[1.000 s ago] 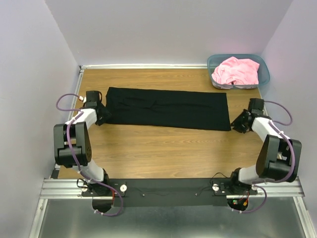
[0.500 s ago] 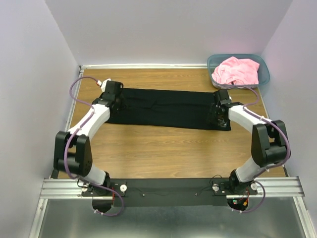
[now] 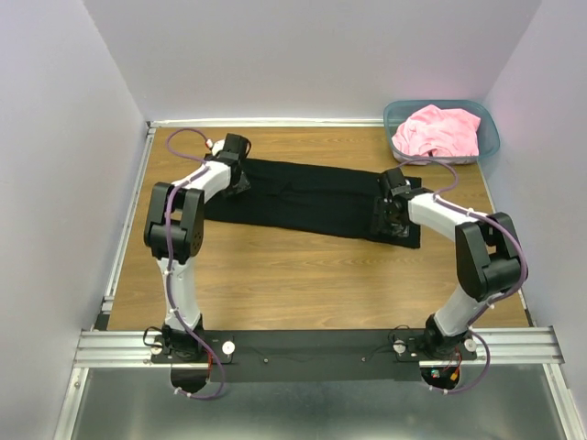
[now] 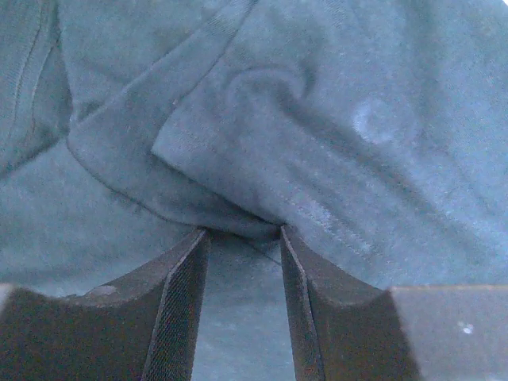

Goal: Fold and stack the t-shirts
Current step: Fold the tshirt

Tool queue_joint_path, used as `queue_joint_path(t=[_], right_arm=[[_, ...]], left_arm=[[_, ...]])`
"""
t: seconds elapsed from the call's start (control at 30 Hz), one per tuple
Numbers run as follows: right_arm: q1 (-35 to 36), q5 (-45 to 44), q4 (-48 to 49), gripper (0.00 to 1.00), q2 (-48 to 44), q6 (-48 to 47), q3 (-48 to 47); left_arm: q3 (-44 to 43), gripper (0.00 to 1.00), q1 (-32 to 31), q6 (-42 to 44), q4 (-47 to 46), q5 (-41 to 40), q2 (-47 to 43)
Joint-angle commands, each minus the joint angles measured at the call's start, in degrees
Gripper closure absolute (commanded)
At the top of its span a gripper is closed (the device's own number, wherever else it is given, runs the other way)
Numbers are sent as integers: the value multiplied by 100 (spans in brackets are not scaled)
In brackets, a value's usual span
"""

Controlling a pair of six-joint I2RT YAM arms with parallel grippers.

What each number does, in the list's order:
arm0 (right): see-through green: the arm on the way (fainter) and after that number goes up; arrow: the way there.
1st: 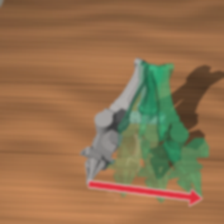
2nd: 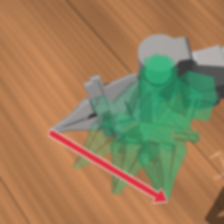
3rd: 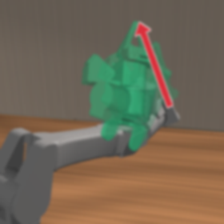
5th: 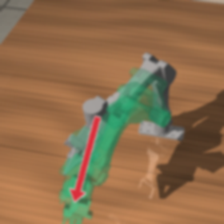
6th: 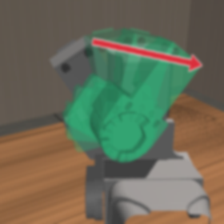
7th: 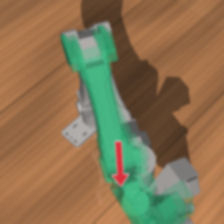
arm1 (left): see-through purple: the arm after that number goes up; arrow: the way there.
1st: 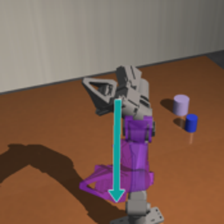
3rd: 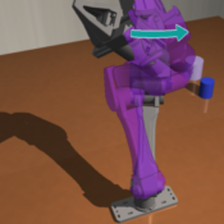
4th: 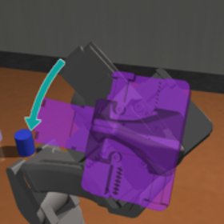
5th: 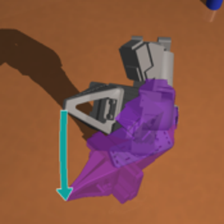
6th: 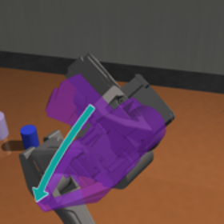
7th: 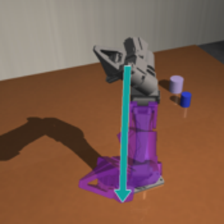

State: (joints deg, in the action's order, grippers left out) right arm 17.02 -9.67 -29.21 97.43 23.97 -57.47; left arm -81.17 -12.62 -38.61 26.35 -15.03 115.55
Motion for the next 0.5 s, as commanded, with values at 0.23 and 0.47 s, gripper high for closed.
queue_joint_path(t=[0.23,0.47], right_arm=[[2567,1660,-1253,36,127,626,913],[4615,2241,-1227,36,994,768,-139]], left_arm=[[-2367,52,32,784,906,-474,1820],[-4195,55,102,1453,1460,-475,2779]])
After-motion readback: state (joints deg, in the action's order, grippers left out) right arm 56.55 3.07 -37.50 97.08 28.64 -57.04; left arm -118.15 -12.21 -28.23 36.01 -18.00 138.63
